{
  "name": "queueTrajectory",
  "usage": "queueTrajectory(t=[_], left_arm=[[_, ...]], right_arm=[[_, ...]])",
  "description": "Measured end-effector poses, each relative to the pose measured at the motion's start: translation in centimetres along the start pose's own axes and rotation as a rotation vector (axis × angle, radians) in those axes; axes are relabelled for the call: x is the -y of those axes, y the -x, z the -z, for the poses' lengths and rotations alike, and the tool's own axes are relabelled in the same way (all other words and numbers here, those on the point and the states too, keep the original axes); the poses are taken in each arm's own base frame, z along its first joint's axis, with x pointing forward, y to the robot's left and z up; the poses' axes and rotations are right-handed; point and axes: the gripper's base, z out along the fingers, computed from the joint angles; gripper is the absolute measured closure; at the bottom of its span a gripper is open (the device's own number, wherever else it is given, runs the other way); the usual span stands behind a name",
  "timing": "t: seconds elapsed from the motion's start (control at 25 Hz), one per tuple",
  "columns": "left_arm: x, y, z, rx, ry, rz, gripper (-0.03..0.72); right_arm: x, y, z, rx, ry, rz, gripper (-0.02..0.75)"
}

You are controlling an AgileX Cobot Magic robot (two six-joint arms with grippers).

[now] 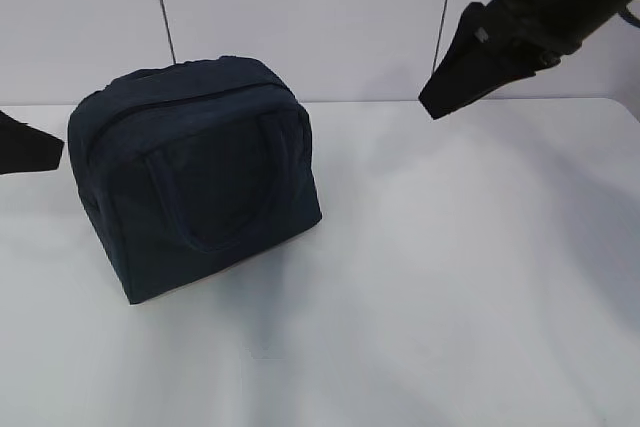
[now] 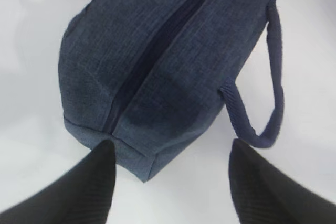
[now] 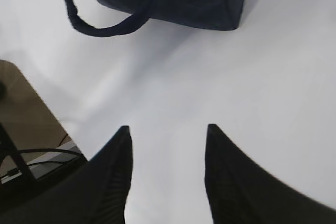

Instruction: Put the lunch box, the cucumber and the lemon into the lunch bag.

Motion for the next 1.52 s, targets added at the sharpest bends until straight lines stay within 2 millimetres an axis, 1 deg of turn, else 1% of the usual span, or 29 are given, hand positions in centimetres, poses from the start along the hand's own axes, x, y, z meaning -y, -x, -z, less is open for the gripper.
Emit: queueTrajectory(t=[0.16,0.28,0.4,0.56,0.68,0.76,0.92,1.04,1.16,1.32,1.52], left_arm=[[1.1,-0.1,2.1,-0.057,-0.016,-0.044,0.202],[1.8,-0.5,3.8,-0.085,0.01,-0.063,0.202],[2.6,-1.1,5.8,-0.081,0.053,-0.061,0.202],[3.6,-1.8,8.1,-0.067,0.094,-0.062,0.202],[4.1,-2.7,9.7,-0.069,0.153,-0.042,0.202],[4.2,-3.3,10.8,-0.071,0.208,-0.03,0.203],[5.3,-4.3,13.2,0.015,0.261,0.011,0.204],[6.1,-5.6,14.6,0.077,0.281,0.023,0.204],[6.7,-7.3,15.3,0.112,0.285,0.023,0.204],[7.2,-9.6,15.5,0.118,0.288,0.025,0.204],[7.7,-11.8,16.3,0.161,0.308,0.021,0.204]], right_arm=[[-1.0,-1.4,-0.1,-0.004,0.042,0.028,0.411],[-1.8,-2.2,0.6,0.004,0.039,0.039,0.411],[-2.8,-3.2,2.0,0.011,0.002,0.068,0.411],[-4.2,-4.6,4.3,0.025,-0.076,0.103,0.412],[-5.3,-6.1,6.1,0.04,-0.15,0.108,0.412],[-6.3,-7.5,7.3,0.07,-0.207,0.107,0.412],[-8.3,-10.6,8.7,0.181,-0.28,0.078,0.412],[-9.3,-13.2,8.5,0.209,-0.293,0.038,0.412],[-10.2,-15.7,8.4,0.226,-0.306,0.002,0.412],[-11.5,-19.1,8.8,0.284,-0.367,-0.05,0.411],[-12.7,-23.0,8.8,0.358,-0.427,-0.082,0.411]])
